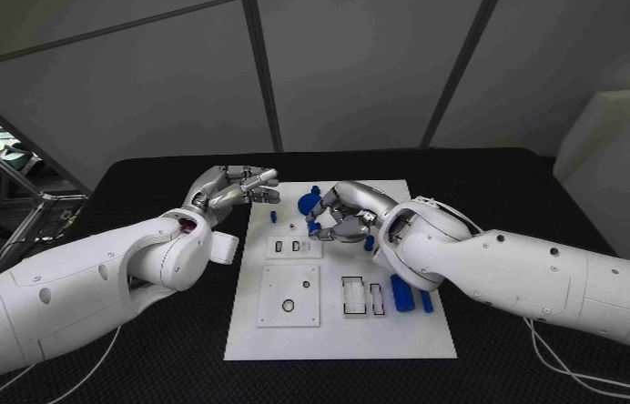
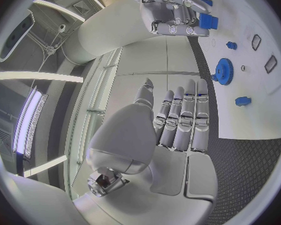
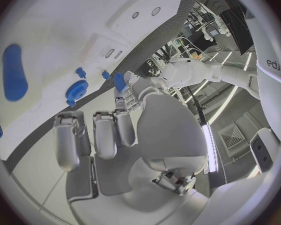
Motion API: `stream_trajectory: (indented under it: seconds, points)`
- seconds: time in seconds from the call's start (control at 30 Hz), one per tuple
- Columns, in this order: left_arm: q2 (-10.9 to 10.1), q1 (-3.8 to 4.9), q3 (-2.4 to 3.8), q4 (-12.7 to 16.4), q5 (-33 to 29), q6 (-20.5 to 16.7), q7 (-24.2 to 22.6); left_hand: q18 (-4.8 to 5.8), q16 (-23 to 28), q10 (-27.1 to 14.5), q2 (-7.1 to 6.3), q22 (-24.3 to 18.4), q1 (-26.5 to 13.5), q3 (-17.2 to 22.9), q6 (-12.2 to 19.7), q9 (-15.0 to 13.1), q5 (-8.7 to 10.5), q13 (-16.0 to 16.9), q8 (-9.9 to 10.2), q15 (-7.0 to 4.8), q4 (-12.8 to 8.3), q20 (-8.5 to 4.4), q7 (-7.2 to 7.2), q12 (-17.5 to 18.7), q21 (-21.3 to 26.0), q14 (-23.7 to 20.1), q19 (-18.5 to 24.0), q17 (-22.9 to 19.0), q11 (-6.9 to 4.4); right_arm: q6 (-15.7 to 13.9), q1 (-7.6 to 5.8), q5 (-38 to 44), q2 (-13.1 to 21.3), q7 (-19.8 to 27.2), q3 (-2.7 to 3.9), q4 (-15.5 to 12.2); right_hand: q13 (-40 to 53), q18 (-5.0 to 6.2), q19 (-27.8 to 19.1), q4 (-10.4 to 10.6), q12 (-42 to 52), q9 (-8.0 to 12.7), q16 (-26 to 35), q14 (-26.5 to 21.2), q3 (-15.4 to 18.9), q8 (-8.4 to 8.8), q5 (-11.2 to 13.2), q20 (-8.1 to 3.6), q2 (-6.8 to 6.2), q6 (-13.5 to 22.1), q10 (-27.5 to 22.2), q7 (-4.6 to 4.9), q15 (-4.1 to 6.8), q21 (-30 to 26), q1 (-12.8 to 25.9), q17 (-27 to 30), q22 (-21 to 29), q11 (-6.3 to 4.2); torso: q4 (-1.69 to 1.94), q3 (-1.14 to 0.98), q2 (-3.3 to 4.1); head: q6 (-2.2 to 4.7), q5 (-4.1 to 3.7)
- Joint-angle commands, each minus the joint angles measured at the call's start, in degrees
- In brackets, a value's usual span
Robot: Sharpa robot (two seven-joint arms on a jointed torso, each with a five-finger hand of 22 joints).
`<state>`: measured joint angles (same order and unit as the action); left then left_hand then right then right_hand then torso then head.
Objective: Assemble the parts on the task board
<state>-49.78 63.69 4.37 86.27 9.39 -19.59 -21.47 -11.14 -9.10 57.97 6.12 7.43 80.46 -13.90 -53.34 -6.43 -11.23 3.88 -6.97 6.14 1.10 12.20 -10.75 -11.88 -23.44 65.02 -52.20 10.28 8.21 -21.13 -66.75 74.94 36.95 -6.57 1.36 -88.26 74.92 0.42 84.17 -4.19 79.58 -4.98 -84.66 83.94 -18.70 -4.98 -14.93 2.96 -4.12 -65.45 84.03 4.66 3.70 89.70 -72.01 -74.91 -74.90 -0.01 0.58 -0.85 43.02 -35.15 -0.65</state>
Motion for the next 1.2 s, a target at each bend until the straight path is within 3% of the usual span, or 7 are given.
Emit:
stream_trajectory:
  seconds: [0.03, 0.5, 0.73, 1.2]
  points:
    - [0.2, 0.10, 0.06, -0.1, -0.1, 0.7, -0.2, 0.67, 0.2, 0.1, 0.49, -0.1, -0.1, -0.1, 0.0, 0.1, 0.29, 0.0, 0.3, 0.03, -0.3, 0.16, -0.40, 0.3, 0.4, -0.3, 0.2, 0.1, 0.42, 1.1, 0.26, 4.2, -1.1, -5.4, -0.17, 0.4, 5.2, -0.42, 5.8, 0.0, 0.0, -0.2, 0.1, 3.7, -0.3, -0.15, -0.3, -0.40, 0.47, -0.9, 1.0, -0.32, 0.32, 0.3, 0.3, -4.0, -15.1, -0.22, -0.02, -0.02, 0.04, -0.20, 0.22]
    - [0.6, 0.11, 0.06, -0.1, -0.1, 0.8, -0.1, 0.67, 0.2, 0.1, 0.49, -0.1, -0.1, -0.1, 0.0, 0.1, 0.29, 0.0, 0.3, 0.03, -0.3, 0.16, -0.40, 0.3, 0.4, -0.3, 0.2, 0.1, 0.42, 2.8, 1.27, 8.4, -5.0, -8.6, -0.69, 3.0, 5.2, -0.42, 5.8, 0.0, 0.0, -0.3, 0.1, 3.7, -0.2, -0.09, -0.3, -0.44, 0.38, -0.9, 1.0, -0.34, 0.35, 0.3, 0.6, -4.0, -15.1, -0.23, 0.02, -0.05, -0.01, -0.79, 0.50]
    - [0.6, 0.11, 0.06, -0.2, -0.1, 0.9, -0.1, 0.67, 0.2, 0.1, 0.49, -0.1, -0.1, -0.1, 0.0, 0.1, 0.29, 0.0, 0.3, 0.03, -0.3, 0.16, -0.40, 0.3, 0.4, -0.3, 0.2, 0.1, 0.42, 4.0, 1.35, 9.6, -6.0, -8.9, -0.78, 4.0, 5.2, -0.42, 5.8, 0.0, 0.0, -0.3, 0.2, 3.7, -0.1, -0.05, -0.3, -0.46, 0.33, -1.0, 1.0, -0.36, 0.36, 0.3, 0.7, -3.9, -15.1, -0.25, -0.10, -0.08, -0.02, -1.09, 0.68]
    - [0.6, 0.11, 0.06, -0.3, -0.1, 0.9, -0.1, 0.67, 0.4, 0.2, 0.65, -0.2, -0.1, -0.2, -0.2, 0.0, 0.35, 0.0, 0.4, 0.02, -0.5, 0.16, -0.38, 0.5, 0.5, -0.2, 0.1, 0.2, 0.41, 5.5, 1.41, 11.0, -6.5, -9.4, -0.83, 5.0, 5.2, -0.42, 5.8, 0.0, 0.0, -0.3, 0.2, 3.7, 0.1, 0.14, -0.4, -0.52, 0.01, -1.0, 0.9, -0.39, 0.41, 0.3, 1.3, -4.0, -15.1, -0.28, -0.01, -0.06, -0.04, -1.20, 0.65]
